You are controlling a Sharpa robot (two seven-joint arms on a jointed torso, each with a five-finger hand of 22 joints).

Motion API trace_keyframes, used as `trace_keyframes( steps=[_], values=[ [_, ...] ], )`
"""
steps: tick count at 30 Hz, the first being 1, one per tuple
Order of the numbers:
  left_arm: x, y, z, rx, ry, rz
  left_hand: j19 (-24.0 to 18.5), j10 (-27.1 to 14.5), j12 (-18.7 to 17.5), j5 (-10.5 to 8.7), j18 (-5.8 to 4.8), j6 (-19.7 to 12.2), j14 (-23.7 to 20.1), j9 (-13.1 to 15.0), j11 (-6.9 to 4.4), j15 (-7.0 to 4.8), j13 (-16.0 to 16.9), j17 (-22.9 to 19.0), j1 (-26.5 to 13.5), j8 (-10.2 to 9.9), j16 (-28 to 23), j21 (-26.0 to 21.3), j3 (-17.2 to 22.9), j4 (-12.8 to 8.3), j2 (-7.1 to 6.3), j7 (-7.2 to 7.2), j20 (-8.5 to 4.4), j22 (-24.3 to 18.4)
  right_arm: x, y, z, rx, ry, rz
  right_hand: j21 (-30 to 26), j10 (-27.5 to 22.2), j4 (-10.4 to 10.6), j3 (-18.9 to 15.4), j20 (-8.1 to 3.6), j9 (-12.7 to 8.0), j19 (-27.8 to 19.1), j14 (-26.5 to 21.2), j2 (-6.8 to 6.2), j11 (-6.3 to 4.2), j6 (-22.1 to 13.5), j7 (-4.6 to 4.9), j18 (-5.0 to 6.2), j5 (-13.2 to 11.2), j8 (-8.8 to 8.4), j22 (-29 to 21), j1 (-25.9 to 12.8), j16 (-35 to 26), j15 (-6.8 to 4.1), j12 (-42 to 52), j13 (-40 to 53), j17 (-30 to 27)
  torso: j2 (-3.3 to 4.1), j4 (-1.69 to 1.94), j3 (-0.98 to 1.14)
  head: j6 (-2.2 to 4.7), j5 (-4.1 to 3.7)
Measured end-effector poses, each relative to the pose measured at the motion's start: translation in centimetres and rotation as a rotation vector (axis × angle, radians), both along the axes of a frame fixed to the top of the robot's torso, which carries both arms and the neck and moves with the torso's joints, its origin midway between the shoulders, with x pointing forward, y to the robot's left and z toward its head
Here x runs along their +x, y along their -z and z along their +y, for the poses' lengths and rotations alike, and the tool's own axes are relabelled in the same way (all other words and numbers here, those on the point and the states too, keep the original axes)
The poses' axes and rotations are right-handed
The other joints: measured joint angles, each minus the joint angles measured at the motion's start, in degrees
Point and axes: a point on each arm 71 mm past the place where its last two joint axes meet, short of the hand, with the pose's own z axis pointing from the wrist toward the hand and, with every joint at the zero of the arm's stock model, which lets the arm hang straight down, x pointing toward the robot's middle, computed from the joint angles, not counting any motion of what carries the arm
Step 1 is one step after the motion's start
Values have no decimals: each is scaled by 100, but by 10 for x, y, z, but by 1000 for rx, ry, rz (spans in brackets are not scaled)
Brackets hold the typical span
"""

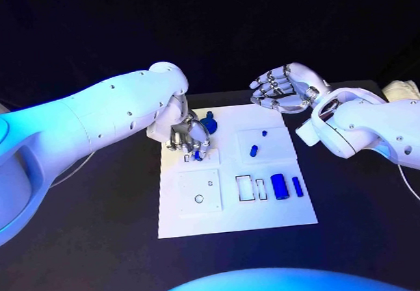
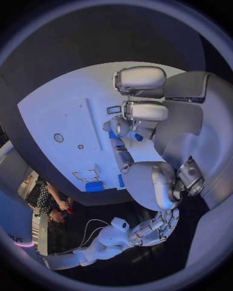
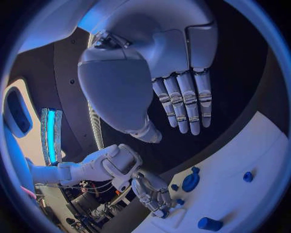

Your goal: Assemble the parts on the task board

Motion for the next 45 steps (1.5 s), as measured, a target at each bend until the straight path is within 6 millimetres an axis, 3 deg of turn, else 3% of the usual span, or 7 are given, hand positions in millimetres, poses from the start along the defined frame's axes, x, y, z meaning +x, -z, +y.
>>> trace_keyframes(
  steps=[29,30,31,45],
  values=[
    [-2,1,0,-3,-4,-34,20,79,-21,28,1,128,14,92,-42,-13,-34,0,-39,-50,0,0,-24,-25,22,-87,-20,-1,0,0,-1,-1,1,0,4,0,-17,17,0,-5,0,0,0,0,0,0,0,0,0,-18,0,0,0,0,1,-18,-2,1,-8,9,-1],
    [-2,1,0,-4,-4,-36,20,79,-21,232,1,133,15,92,-42,-13,-34,0,-39,-50,0,0,-25,-25,22,-91,-20,-1,0,0,-1,-1,1,0,4,0,-17,17,0,-5,0,0,0,0,0,0,0,0,0,-18,0,0,0,0,1,-18,-2,1,-8,9,-3],
    [-3,1,0,-4,-5,-40,20,80,-21,287,0,155,15,92,-41,-13,-34,0,-39,-49,0,0,-26,-26,21,-95,-20,-1,0,0,-1,-2,1,0,4,0,-17,17,0,-5,0,0,0,0,0,0,0,0,0,-18,0,0,0,0,1,-18,-2,2,-8,9,-4],
    [-7,2,2,-20,-10,-79,32,89,-21,294,1,185,14,123,-31,-12,-13,0,-38,-45,0,0,-40,-41,21,-101,-8,-1,0,0,-1,-3,0,0,4,0,-16,16,0,-4,0,0,0,0,0,0,0,0,0,-27,0,0,0,0,2,-27,-9,7,-9,12,-12]
  ],
)
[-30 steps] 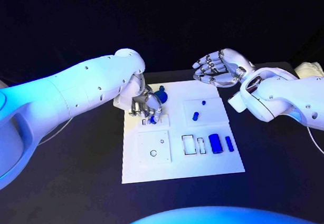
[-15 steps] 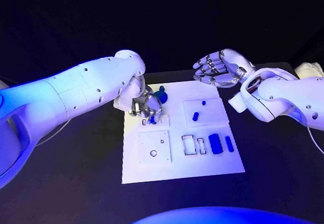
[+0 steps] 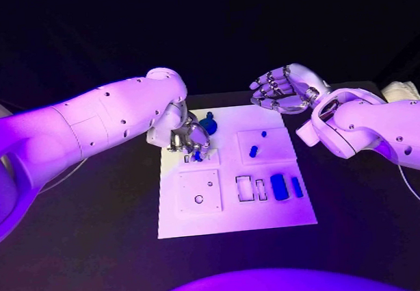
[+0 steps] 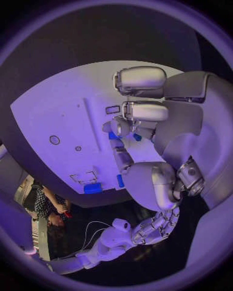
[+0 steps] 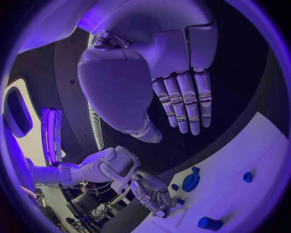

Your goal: Assemble the parts on the task board

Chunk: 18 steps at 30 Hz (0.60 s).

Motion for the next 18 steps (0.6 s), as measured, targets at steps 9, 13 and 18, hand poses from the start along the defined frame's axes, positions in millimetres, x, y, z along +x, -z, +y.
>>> trace_keyframes(
  steps=[9,13,18],
  values=[
    [-2,-1,3,-12,-16,-45,29,31,0,0,0,33,0,-14,-12,1,-1,0,0,3,0,7,-9,-9,0,-10,-11,0,0,0,-1,-1,1,1,0,0,0,0,0,0,0,0,0,0,0,0,0,0,0,0,0,0,0,0,0,0,1,4,1,10,0],
    [-2,-1,3,-12,-18,-55,29,33,0,0,0,58,0,-10,-11,1,-1,0,1,3,0,23,-8,-8,-1,-22,-12,0,0,0,-1,-1,1,1,0,0,0,0,0,0,0,0,0,0,0,0,0,0,0,0,0,0,0,0,0,1,3,1,1,8,9],
    [-3,-1,3,-12,-18,-60,29,33,0,0,0,41,-4,-7,-10,-2,-1,0,1,3,0,23,-8,-8,-1,-41,-12,0,0,0,-1,-1,1,2,0,0,0,0,0,1,0,0,0,0,0,0,0,0,0,0,0,0,0,0,0,1,4,-3,2,5,12]
  ],
)
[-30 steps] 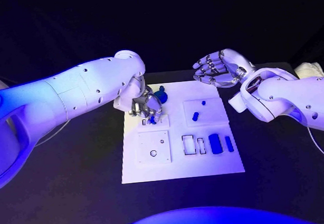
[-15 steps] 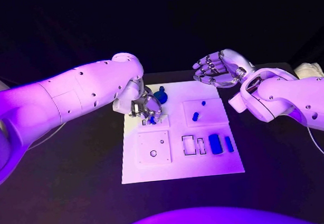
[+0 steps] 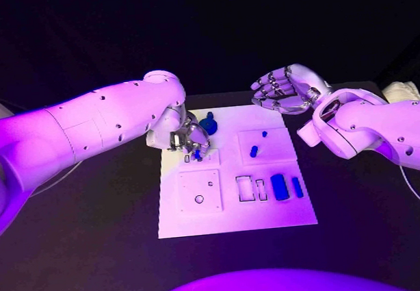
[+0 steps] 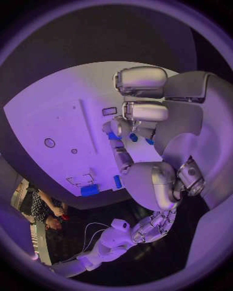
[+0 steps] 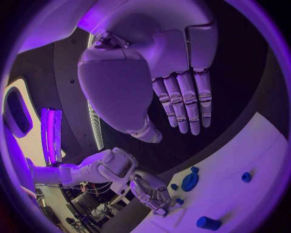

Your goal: Assemble the parts on the task board

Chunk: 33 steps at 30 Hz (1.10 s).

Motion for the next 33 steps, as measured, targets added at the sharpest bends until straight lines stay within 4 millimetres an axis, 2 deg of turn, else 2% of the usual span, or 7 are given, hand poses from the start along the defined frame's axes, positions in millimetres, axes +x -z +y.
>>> trace_keyframes(
  steps=[33],
  values=[
    [-3,-1,-1,8,15,-9,-1,8,0,0,0,0,4,24,12,-38,9,0,16,-1,0,0,0,0,-16,0,0,0,0,1,-1,-2,-2,5,0,0,-16,-16,0,-8,0,0,0,0,0,0,0,0,0,-18,0,-22,0,0,0,-19,3,-1,2,9,16]
  ],
)
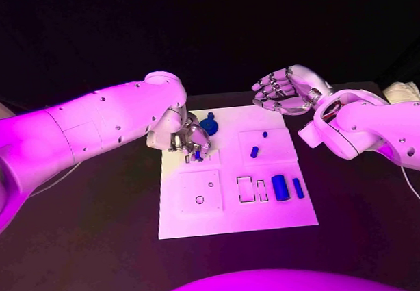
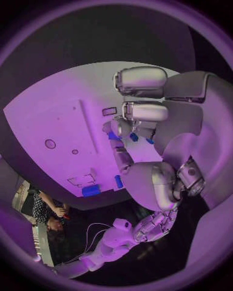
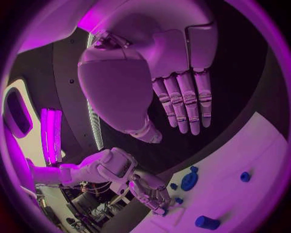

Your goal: Assemble the parts on the task board

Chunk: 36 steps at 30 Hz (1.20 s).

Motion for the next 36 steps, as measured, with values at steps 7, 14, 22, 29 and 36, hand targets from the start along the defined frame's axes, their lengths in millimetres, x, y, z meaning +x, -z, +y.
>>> trace_keyframes(
  steps=[7,14,22,29,36],
  values=[
    [0,0,0,0,0,0,0,29,0,0,0,1,1,0,-13,0,0,0,3,0,0,0,0,0,-3,1,0,0,0,0,0,0,0,1,0,0,0,0,0,0,0,0,0,0,0,0,0,0,0,0,0,0,0,0,0,0,1,0,-1,-9,1],
    [0,0,0,0,1,0,0,30,0,0,0,2,1,0,-13,0,4,0,0,-2,0,0,0,0,0,2,0,0,0,0,0,-1,0,1,0,0,0,0,0,1,0,0,0,0,0,0,0,0,0,0,0,0,0,0,0,0,1,1,-4,-13,-1],
    [-1,0,0,-2,2,-1,22,30,0,0,0,9,1,9,-13,0,5,0,-3,-13,0,0,0,0,3,9,-22,0,0,0,0,-1,0,2,0,0,0,0,0,1,0,0,0,0,0,0,0,0,0,1,0,0,0,0,0,0,0,2,-1,-18,-5],
    [-1,0,1,-2,2,-1,22,29,0,0,0,10,1,16,-12,1,5,0,-9,-20,0,0,0,0,9,10,-22,0,0,0,-1,-1,0,2,0,0,0,0,0,1,0,0,0,0,0,0,0,0,0,1,0,0,0,0,0,1,-1,3,-1,-16,-1],
    [-2,0,2,-2,4,-1,22,29,0,0,0,10,1,17,-11,1,4,0,-10,-22,0,0,0,0,10,10,-22,0,0,1,-1,-2,0,3,0,0,0,0,0,1,0,0,0,0,0,0,0,0,0,1,0,0,0,0,0,1,-4,2,1,-14,4]
  ],
)
